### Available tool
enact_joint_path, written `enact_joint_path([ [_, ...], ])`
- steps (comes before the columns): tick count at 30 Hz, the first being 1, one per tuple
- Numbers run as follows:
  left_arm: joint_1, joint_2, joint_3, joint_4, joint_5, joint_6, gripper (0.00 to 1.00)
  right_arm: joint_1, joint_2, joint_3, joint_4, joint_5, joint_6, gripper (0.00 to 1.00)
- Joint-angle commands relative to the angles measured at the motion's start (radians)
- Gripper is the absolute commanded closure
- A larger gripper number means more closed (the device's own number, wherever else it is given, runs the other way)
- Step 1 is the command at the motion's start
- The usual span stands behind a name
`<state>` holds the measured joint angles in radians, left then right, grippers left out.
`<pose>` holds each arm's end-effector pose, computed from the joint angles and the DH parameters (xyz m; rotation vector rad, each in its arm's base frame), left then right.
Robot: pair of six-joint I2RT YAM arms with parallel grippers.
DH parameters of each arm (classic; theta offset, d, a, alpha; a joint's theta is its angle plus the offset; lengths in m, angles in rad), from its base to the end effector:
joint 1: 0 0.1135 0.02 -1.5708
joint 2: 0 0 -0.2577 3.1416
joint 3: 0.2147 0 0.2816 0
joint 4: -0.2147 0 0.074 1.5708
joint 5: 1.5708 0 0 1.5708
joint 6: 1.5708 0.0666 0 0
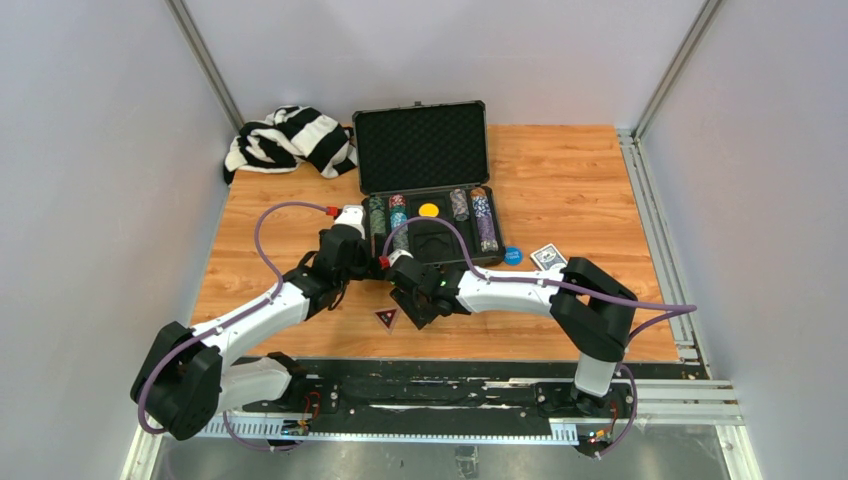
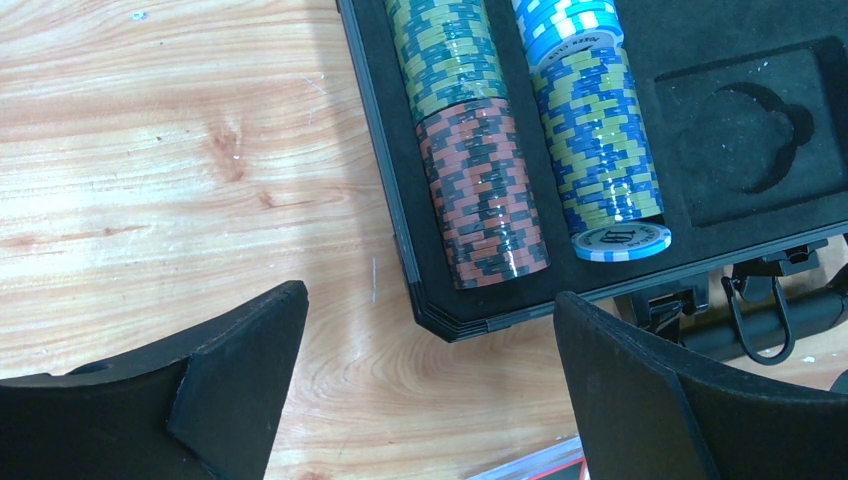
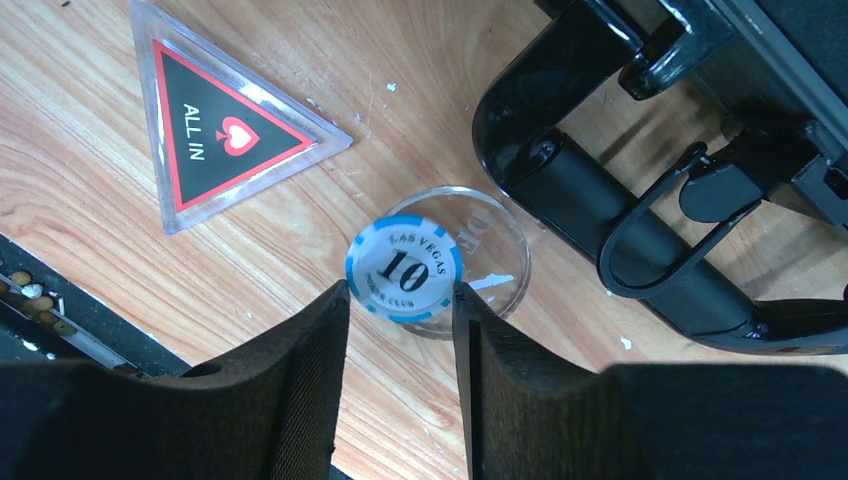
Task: Pack up texas hold em set
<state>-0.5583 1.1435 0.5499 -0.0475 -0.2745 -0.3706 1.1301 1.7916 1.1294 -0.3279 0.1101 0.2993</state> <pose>0.2517 -0.1359 0.1613 0.0542 2.1922 -0.2213 0.1803 0.3652 0.1259 -1.0117 2.4000 0.4016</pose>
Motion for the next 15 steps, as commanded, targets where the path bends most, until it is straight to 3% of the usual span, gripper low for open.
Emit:
enact_joint_path([
  [1, -0.008, -0.004, 0.028, 0.036, 0.016, -0.004, 0.02, 0.025, -0.001, 0.002, -0.022, 0.013, -0.01, 0.59],
  [9, -0.008, 0.003, 0.029, 0.04, 0.02, -0.005, 0.02, 0.024, -0.014, 0.002, -0.031, 0.04, -0.02, 0.58],
  [15, -0.008, 0.005, 0.028, 0.04, 0.019, -0.005, 0.02, 0.025, 0.002, 0.01, -0.032, 0.036, -0.018, 0.48],
])
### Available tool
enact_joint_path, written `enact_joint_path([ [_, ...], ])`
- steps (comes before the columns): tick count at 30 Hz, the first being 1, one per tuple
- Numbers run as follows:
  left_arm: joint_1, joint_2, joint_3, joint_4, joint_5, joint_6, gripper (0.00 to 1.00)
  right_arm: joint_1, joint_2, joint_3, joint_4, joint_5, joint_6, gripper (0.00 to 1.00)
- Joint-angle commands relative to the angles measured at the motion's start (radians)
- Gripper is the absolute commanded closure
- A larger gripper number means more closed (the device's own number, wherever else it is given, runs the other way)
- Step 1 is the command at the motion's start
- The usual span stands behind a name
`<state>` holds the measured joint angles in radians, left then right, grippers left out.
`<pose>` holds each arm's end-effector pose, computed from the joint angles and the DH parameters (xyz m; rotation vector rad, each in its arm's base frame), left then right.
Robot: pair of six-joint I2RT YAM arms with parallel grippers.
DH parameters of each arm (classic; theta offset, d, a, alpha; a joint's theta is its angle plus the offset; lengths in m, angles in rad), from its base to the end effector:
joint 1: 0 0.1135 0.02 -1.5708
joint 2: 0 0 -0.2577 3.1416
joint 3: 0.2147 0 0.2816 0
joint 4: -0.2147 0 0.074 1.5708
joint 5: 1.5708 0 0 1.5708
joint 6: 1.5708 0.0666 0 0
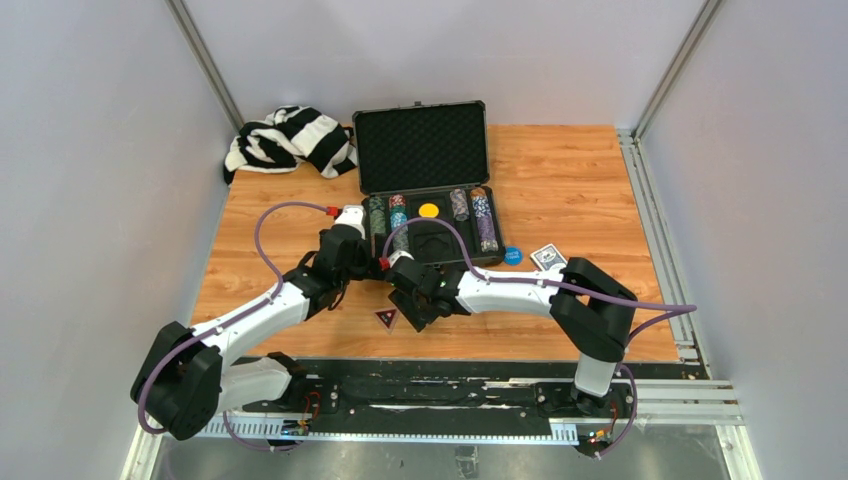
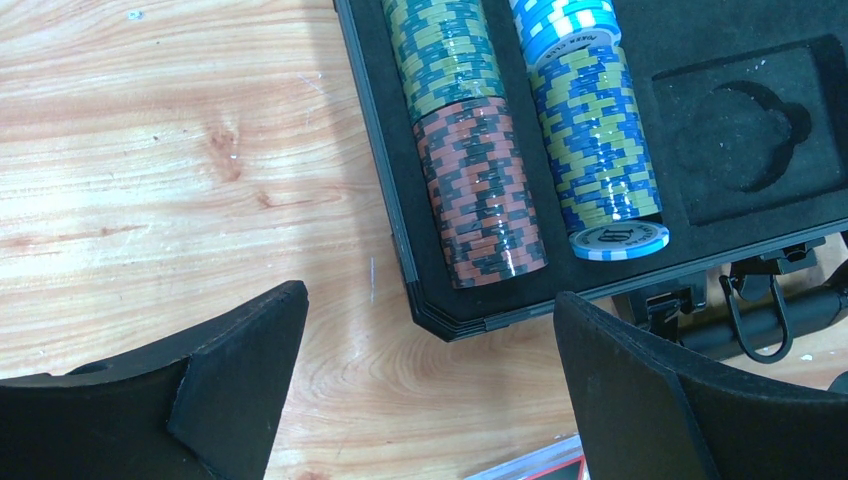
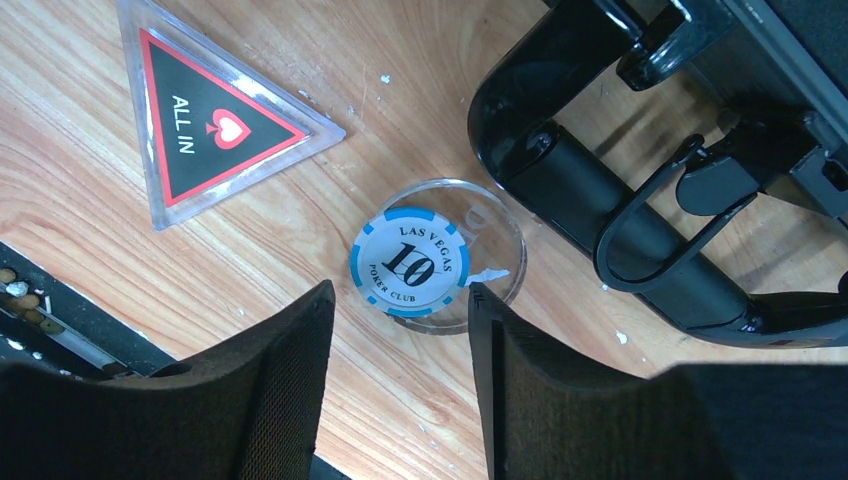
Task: Pack up texas hold em set
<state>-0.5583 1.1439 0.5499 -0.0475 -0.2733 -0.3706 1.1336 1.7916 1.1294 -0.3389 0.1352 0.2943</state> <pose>0.2517 -0.1360 0.1611 0.0549 2.1929 -0.2223 0.1800 0.3638 0.1252 -1.0127 2.3965 0.3656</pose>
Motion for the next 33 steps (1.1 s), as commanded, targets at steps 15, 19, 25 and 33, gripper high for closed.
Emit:
enact_joint_path([
  [15, -0.008, 0.002, 0.029, 0.036, 0.016, -0.002, 0.02, 0.022, 0.034, 0.051, -0.027, 0.008, -0.023, 0.39],
  [19, -0.008, 0.001, 0.03, 0.033, 0.016, -0.003, 0.02, 0.021, 0.045, 0.054, -0.025, 0.001, -0.023, 0.47],
  [25, -0.008, -0.002, 0.03, 0.032, 0.016, -0.002, 0.02, 0.021, 0.057, 0.049, -0.026, 0.006, -0.015, 0.49],
  [33, -0.008, -0.005, 0.029, 0.032, 0.019, -0.003, 0.02, 0.021, 0.082, 0.052, -0.029, 0.028, 0.004, 0.44],
])
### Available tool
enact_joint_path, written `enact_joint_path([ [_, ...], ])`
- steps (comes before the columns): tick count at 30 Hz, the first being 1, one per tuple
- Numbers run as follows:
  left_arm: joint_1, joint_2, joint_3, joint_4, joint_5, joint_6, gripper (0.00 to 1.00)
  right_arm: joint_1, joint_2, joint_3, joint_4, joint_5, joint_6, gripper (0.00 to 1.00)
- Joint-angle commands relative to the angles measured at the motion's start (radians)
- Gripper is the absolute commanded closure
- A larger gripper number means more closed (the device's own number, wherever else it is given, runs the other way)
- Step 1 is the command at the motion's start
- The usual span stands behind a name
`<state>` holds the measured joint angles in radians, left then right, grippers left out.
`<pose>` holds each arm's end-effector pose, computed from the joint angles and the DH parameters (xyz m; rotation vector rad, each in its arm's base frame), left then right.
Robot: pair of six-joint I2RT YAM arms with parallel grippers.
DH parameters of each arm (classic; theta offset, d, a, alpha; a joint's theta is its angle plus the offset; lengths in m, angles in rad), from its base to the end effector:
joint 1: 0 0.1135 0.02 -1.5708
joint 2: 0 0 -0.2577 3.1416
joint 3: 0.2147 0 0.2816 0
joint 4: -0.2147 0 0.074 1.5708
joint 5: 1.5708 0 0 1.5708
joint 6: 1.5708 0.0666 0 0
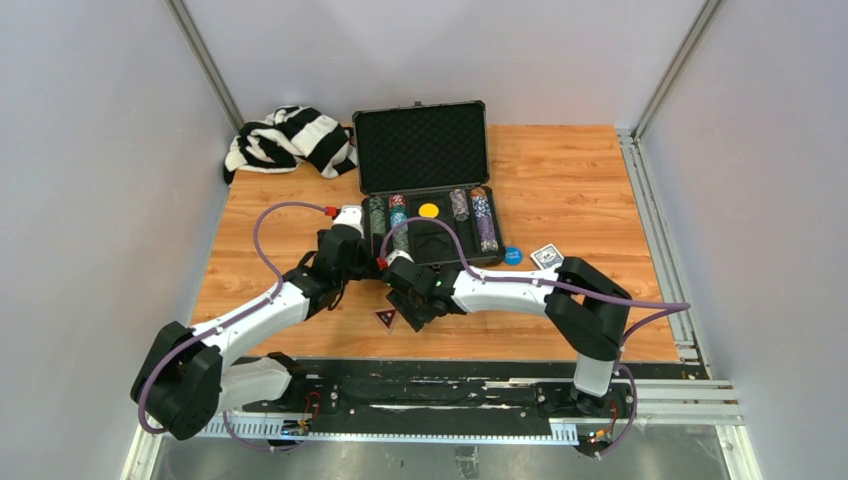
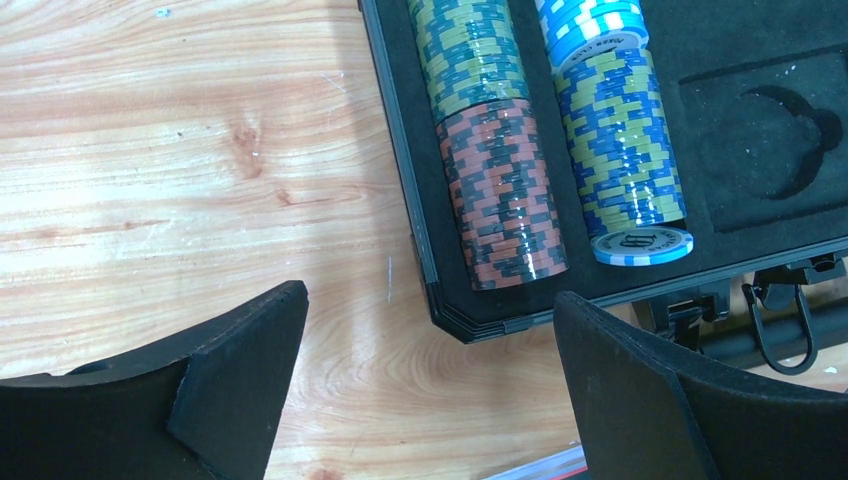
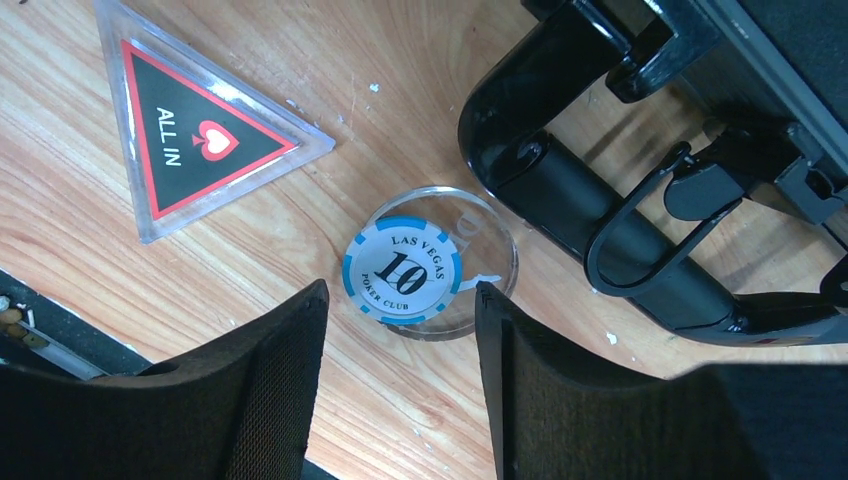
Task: Pack up texas hold em set
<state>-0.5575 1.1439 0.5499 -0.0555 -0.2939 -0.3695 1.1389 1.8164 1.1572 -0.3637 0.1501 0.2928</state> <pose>0.2517 -0.1342 0.1605 0.0454 2.1944 -0.1958 0.1806 0.3679 0.1230 -1.0222 2.4049 0.3336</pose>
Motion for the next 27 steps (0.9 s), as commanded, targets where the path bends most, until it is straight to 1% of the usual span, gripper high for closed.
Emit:
enact_joint_path([
  [1, -0.009, -0.005, 0.029, 0.04, 0.04, -0.004, 0.02, 0.016, 0.06, 0.025, -0.003, 0.015, 0.009, 0.45],
  [7, -0.009, -0.006, 0.03, 0.041, 0.041, -0.004, 0.02, 0.016, 0.067, 0.031, -0.014, 0.044, 0.028, 0.49],
  [11, -0.009, -0.006, 0.03, 0.04, 0.042, -0.005, 0.02, 0.017, 0.079, 0.036, -0.028, 0.057, 0.031, 0.5],
  [16, -0.009, -0.009, 0.03, 0.038, 0.044, -0.004, 0.02, 0.019, 0.081, 0.035, -0.033, 0.06, 0.034, 0.57],
  [27, -0.009, -0.011, 0.03, 0.038, 0.044, -0.005, 0.02, 0.022, 0.05, 0.033, -0.047, 0.07, 0.031, 0.58],
])
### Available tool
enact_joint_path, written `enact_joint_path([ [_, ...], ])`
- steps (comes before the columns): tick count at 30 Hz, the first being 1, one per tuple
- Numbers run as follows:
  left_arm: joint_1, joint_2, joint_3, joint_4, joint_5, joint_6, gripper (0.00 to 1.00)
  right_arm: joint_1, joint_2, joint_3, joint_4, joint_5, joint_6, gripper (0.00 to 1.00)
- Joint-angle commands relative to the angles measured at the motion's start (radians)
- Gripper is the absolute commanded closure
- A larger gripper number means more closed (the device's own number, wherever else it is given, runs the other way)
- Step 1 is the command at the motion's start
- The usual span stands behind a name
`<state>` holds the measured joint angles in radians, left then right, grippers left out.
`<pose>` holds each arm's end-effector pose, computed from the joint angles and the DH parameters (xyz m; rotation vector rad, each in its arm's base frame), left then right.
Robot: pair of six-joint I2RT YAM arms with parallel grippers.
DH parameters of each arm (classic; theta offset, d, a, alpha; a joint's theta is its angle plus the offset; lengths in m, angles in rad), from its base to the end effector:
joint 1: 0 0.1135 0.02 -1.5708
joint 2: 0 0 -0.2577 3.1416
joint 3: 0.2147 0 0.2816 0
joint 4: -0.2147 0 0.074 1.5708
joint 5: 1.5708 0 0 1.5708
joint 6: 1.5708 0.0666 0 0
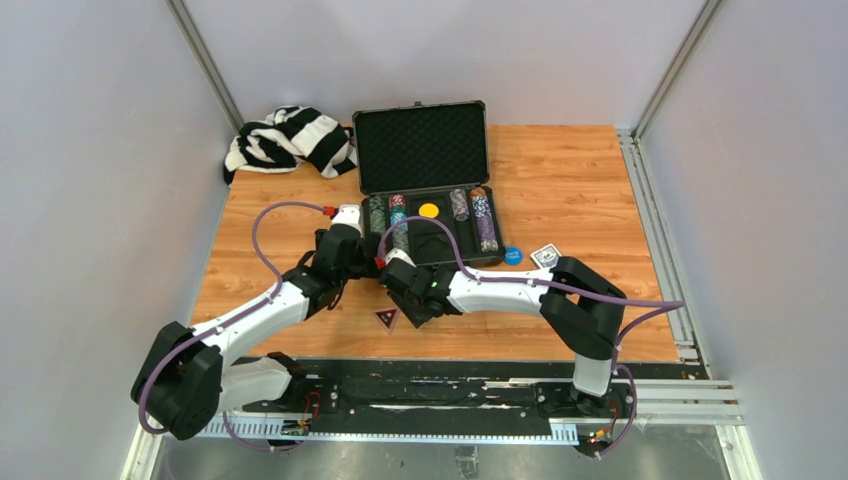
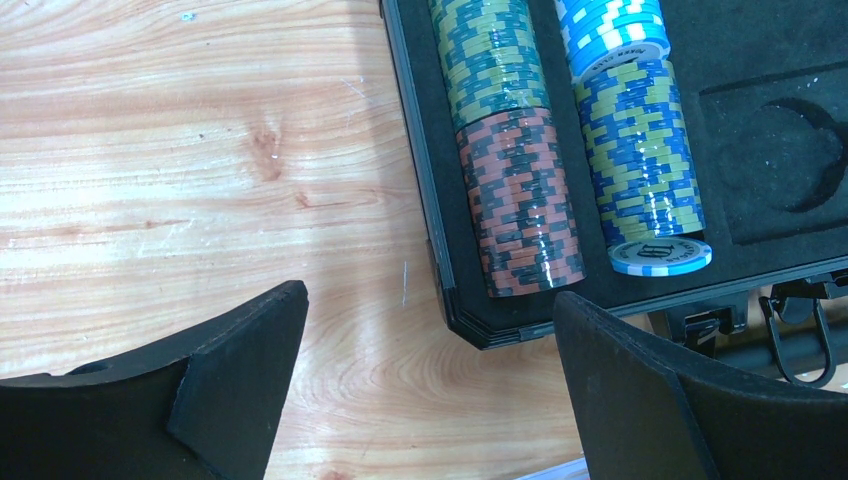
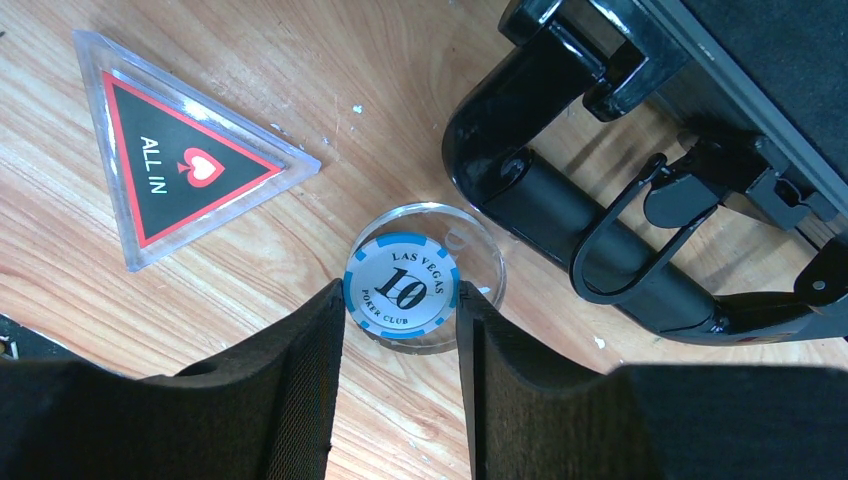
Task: Pack up texas hold em set
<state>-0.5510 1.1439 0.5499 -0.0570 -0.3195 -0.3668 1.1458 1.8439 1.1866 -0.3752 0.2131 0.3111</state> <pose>0.2530 -0.1309 0.1606 0.0273 2.1883 -0.1635 0.1841 0.3725 0.1216 -0.9796 2.3977 0.2688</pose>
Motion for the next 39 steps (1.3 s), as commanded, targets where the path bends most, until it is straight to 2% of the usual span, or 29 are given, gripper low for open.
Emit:
enact_joint_path([
  [1, -0.015, -0.012, 0.03, 0.04, 0.069, -0.008, 0.02, 0.015, 0.016, 0.003, -0.039, 0.008, 0.012, 0.58],
  [20, -0.015, -0.001, 0.037, 0.049, 0.121, -0.041, 0.02, 0.022, -0.077, -0.042, -0.043, 0.03, 0.003, 0.58],
  [24, -0.015, -0.007, 0.038, 0.038, 0.122, -0.04, 0.02, 0.022, -0.06, -0.032, -0.036, 0.028, 0.0, 0.44],
  [39, -0.014, -0.021, 0.024, 0.021, 0.097, -0.027, 0.02, 0.009, 0.031, 0.063, -0.026, 0.014, -0.037, 0.43],
])
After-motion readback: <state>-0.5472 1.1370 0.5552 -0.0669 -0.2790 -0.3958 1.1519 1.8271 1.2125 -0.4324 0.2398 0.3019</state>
